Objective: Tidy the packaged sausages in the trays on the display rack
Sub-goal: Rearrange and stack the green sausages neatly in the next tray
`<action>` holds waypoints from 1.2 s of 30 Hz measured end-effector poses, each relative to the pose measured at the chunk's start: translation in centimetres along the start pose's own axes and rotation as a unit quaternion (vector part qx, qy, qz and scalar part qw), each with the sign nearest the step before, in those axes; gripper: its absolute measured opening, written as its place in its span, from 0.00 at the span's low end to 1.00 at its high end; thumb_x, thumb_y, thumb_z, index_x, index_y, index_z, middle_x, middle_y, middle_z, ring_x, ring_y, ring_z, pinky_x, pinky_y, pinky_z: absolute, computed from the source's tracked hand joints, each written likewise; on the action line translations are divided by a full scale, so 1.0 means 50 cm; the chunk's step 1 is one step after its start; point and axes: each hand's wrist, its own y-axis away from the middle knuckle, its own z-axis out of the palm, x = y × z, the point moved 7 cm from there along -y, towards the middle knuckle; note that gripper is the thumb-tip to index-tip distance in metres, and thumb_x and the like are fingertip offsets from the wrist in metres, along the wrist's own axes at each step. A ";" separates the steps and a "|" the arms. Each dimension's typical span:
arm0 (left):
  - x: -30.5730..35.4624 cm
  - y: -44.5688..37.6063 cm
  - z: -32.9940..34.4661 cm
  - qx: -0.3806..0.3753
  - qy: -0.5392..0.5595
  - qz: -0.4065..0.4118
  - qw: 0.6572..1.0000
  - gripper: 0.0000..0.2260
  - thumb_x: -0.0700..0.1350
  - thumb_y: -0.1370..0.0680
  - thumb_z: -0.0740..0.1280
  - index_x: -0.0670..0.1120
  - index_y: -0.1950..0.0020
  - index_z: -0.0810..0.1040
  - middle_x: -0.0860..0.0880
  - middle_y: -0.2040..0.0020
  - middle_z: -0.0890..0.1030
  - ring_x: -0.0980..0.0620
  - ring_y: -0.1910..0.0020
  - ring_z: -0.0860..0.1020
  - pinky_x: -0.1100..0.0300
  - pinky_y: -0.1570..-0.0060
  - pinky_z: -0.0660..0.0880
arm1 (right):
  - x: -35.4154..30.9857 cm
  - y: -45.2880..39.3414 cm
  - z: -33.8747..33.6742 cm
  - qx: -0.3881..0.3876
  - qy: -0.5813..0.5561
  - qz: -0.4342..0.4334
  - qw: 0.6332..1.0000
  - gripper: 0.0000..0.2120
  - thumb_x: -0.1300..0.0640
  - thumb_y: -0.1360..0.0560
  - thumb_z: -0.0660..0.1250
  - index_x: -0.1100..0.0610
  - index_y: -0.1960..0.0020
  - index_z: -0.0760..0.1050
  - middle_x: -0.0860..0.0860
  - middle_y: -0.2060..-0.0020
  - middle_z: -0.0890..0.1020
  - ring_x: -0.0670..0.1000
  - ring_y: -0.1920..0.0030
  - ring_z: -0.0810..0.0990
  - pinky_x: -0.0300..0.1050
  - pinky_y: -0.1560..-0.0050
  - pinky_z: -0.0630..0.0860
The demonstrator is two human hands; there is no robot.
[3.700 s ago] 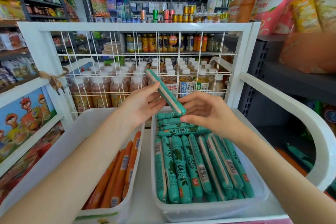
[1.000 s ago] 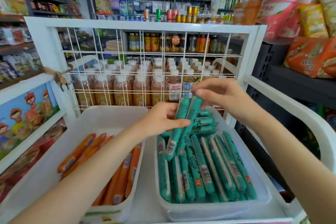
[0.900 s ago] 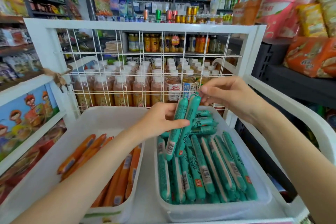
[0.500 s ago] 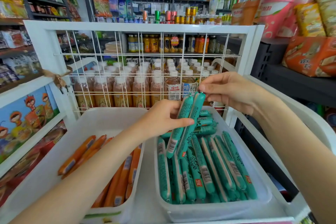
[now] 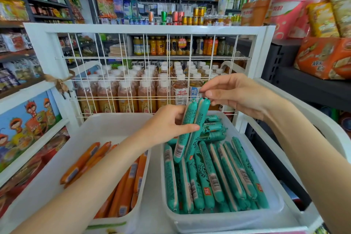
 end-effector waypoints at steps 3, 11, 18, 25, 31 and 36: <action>0.003 0.000 -0.009 0.011 0.010 -0.002 1.000 0.07 0.42 0.27 0.69 0.50 0.50 0.78 0.49 0.50 0.83 0.55 0.52 0.82 0.55 0.50 0.79 | -0.022 0.006 0.008 -0.014 0.122 -0.045 0.991 0.11 0.61 0.37 0.69 0.57 0.54 0.80 0.49 0.58 0.84 0.47 0.56 0.82 0.36 0.53 0.78; 0.020 -0.003 -0.021 0.030 0.022 0.015 0.999 0.08 0.41 0.27 0.69 0.52 0.50 0.77 0.52 0.52 0.82 0.56 0.52 0.82 0.57 0.49 0.78 | -0.057 0.005 0.015 0.016 0.199 -0.143 0.969 0.10 0.60 0.35 0.70 0.54 0.54 0.78 0.46 0.62 0.83 0.46 0.59 0.82 0.37 0.55 0.79; 0.034 -0.002 -0.026 0.052 -0.004 0.014 0.999 0.08 0.43 0.27 0.69 0.53 0.50 0.77 0.56 0.53 0.81 0.62 0.54 0.80 0.66 0.51 0.77 | -0.059 -0.001 0.002 0.068 0.149 -0.149 0.975 0.07 0.62 0.37 0.71 0.61 0.63 0.74 0.56 0.62 0.83 0.53 0.60 0.83 0.43 0.57 0.81; 0.051 -0.001 -0.035 0.119 -0.198 0.015 0.973 0.10 0.49 0.26 0.69 0.47 0.48 0.78 0.47 0.54 0.83 0.49 0.57 0.81 0.49 0.55 0.78 | -0.042 -0.009 0.011 0.042 0.161 -0.082 0.983 0.12 0.52 0.34 0.69 0.57 0.53 0.79 0.51 0.61 0.82 0.48 0.63 0.79 0.40 0.60 0.80; 0.067 -0.001 -0.033 0.129 -0.283 0.023 0.950 0.13 0.52 0.26 0.68 0.44 0.48 0.78 0.46 0.55 0.83 0.48 0.58 0.81 0.49 0.57 0.77 | -0.033 -0.014 0.010 0.023 0.104 -0.052 0.993 0.12 0.55 0.36 0.70 0.61 0.57 0.80 0.55 0.61 0.79 0.50 0.65 0.74 0.36 0.66 0.75; 0.069 0.001 -0.034 0.135 -0.276 0.031 0.951 0.13 0.52 0.26 0.68 0.44 0.48 0.78 0.46 0.54 0.83 0.48 0.57 0.81 0.49 0.56 0.77 | -0.028 -0.017 0.006 0.029 0.085 -0.048 0.995 0.10 0.57 0.36 0.70 0.61 0.58 0.80 0.57 0.61 0.79 0.50 0.66 0.74 0.37 0.67 0.74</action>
